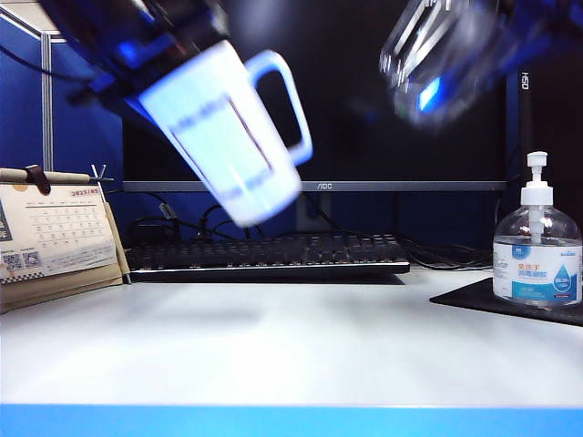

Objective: Swap the positions of the transparent plastic cup and the white ceramic cup.

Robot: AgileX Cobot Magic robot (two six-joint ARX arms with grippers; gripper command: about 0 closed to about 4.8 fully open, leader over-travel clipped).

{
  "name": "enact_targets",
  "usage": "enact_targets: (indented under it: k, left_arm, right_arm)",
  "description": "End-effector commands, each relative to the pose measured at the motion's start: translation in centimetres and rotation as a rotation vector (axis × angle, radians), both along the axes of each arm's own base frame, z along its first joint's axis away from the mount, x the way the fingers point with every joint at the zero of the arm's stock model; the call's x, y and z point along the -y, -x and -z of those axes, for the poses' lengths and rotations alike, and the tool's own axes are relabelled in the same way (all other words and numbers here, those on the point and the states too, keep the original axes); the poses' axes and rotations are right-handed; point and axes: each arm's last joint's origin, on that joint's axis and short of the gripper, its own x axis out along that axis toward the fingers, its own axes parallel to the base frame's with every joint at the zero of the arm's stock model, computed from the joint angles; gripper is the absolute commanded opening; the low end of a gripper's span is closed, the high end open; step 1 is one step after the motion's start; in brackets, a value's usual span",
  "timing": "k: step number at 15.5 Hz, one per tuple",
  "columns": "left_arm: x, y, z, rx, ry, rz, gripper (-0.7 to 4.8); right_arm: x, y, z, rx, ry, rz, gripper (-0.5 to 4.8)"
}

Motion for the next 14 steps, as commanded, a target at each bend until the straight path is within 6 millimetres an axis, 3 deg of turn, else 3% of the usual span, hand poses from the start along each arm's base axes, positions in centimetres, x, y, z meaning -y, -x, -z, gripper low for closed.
enact_targets:
  k: [1, 9, 14]
  left_arm:
    - [1.8, -0.9, -0.5, -0.018, -0.038, 0.088, -0.05]
    - [8.6, -2.0, -1.3, -0.008, -0.077, 0.298, -0.05]
    - [11.1, -3.1, -0.4, -0.033, -0.123, 0.375, -0.05]
  right_arm:
    - [0.4, 1.5, -2.4, 0.070, 0.030, 0.015, -0.08]
    - [1.4, 5.9, -4.8, 0.137, 0.083, 0.052, -0.08]
    - [1.8, 8.0, -5.9, 0.203, 0.067, 0.057, -0.08]
